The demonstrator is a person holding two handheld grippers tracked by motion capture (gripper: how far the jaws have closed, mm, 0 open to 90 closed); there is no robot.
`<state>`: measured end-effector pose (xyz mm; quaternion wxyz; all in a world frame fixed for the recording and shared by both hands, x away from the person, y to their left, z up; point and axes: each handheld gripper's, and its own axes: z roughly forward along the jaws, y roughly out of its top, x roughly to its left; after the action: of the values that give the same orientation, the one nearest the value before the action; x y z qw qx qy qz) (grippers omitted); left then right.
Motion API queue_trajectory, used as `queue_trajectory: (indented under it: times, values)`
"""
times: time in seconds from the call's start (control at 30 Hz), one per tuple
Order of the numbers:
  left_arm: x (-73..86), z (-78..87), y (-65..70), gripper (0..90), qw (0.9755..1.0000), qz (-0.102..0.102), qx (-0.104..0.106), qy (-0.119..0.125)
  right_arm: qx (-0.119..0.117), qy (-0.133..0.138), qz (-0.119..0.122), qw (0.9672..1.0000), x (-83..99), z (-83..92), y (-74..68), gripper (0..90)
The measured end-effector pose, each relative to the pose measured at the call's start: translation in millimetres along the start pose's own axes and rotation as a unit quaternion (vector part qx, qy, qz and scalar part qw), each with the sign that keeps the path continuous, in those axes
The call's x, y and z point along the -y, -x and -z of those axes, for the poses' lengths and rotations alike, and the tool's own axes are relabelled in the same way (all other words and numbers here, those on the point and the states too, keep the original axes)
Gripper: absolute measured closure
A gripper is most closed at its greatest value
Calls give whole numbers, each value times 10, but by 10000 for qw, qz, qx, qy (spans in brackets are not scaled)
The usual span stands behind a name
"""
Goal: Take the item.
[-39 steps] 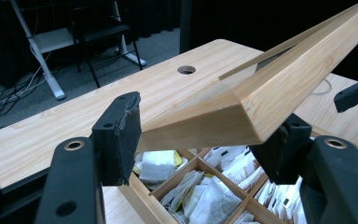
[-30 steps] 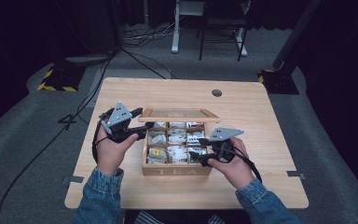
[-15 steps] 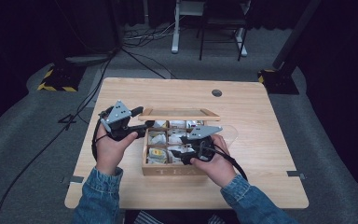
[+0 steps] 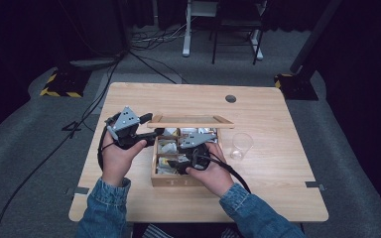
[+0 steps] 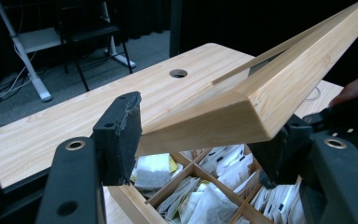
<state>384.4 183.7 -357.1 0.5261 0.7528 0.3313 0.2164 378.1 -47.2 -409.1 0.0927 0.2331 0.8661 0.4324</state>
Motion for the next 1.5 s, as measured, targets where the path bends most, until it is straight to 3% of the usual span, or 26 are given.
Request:
queue_trajectory:
  times: [0.27, 0.6, 0.8, 0.93, 1.2, 1.33, 1.5]
  values:
    - [2, 0, -2, 385, 10000, 11, 14, -8, -98, -192, 75, 9997, 27, -190, -43, 441]
    - [3, 2, 0, 385, 10000, -2, 3, -9, -124, -353, 334, 9987, 64, -361, -104, 500]
    - [2, 2, 3, 385, 10000, 5, 2, -16, 124, -260, 483, 9984, 50, -356, -75, 571]
    - [2, 2, 1, 385, 10000, 4, 1, -12, 93, -295, 398, 9987, 53, -353, -50, 582]
    - [1, 3, 5, 386, 10000, 5, -7, -23, -5, -357, 632, 9974, 79, -391, -137, 549]
    - [2, 4, 4, 386, 10000, 3, -2, -27, 153, -414, 657, 9969, 84, -414, -121, 557]
    - [4, 1, 1, 384, 10000, 11, 4, -6, 165, -436, 596, 9971, 81, -409, -80, 666]
